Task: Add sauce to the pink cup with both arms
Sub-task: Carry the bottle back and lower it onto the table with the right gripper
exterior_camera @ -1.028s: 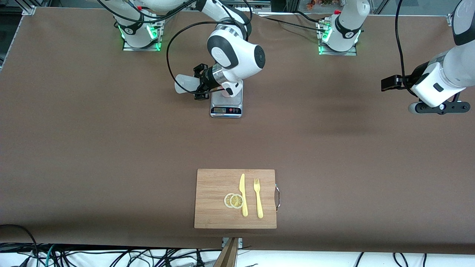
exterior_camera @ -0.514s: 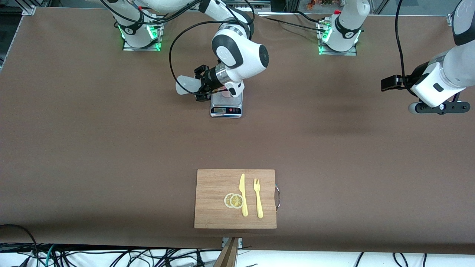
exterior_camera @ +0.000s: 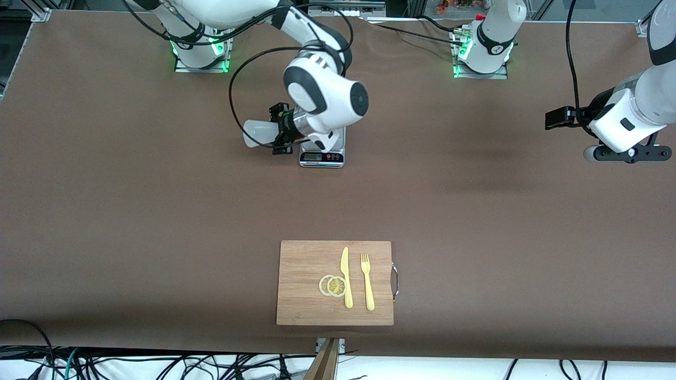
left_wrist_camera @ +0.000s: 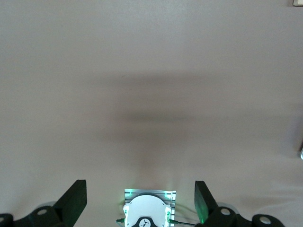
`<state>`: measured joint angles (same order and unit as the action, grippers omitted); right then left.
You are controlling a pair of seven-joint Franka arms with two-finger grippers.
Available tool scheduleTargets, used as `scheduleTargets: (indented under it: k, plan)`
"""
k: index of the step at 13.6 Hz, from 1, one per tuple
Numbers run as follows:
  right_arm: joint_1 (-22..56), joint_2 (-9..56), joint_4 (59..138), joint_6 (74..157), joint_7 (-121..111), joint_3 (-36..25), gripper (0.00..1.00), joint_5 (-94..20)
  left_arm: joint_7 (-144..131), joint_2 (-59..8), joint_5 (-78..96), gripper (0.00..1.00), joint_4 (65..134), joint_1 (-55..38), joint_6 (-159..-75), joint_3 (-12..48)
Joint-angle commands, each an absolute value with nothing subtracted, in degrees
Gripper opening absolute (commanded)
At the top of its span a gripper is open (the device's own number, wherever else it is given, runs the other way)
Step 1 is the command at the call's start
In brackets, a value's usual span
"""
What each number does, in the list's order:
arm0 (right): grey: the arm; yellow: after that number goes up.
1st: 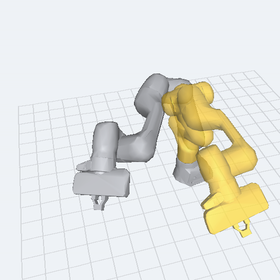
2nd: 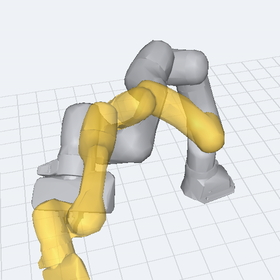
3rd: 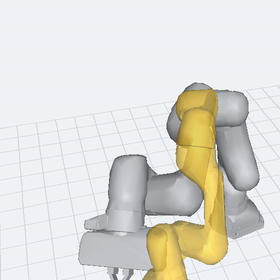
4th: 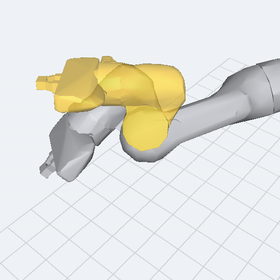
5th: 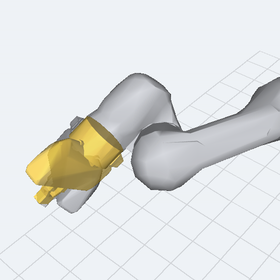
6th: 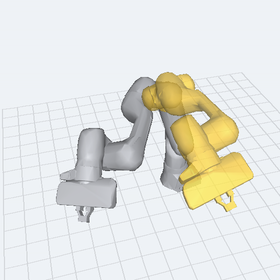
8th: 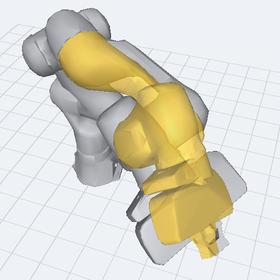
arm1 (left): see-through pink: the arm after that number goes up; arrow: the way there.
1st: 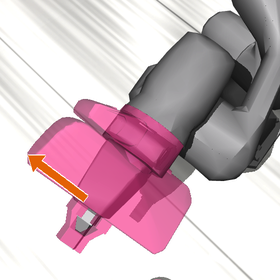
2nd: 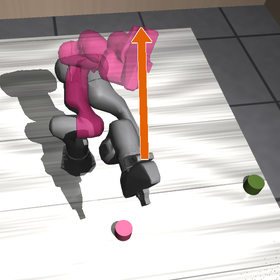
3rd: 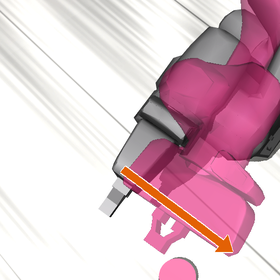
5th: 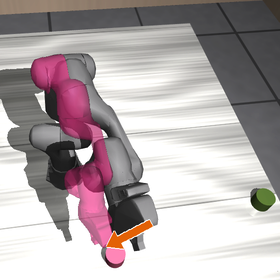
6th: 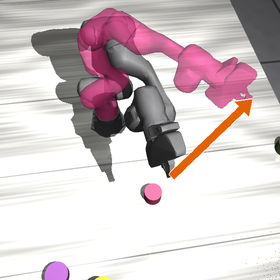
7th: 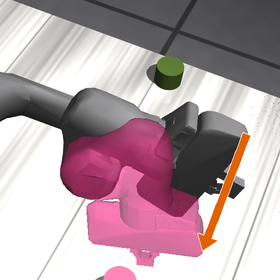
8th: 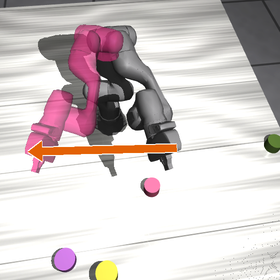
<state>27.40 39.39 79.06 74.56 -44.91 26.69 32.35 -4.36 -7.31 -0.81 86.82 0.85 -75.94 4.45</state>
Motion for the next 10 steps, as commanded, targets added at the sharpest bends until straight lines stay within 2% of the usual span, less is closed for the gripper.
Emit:
scheduleTargets:
  k: [1,6,10]
  plan:
    - [22.8,37.7,78.4,76.8,-51.6,27.2,0.00,26.6,-2.8,-7.2,-1.2,1.00,86.8,1.3,-75.9,4.7]
    - [12.9,36.5,78.7,84.3,-64.7,24.8,0.00,13.9,-2.8,-7.2,-1.2,1.00,86.8,1.2,-75.9,4.7]
    - [1.4,35.6,79.1,87.4,-76.4,24.7,0.00,1.3,-2.8,-7.2,-1.2,1.00,86.8,1.2,-75.9,4.7]
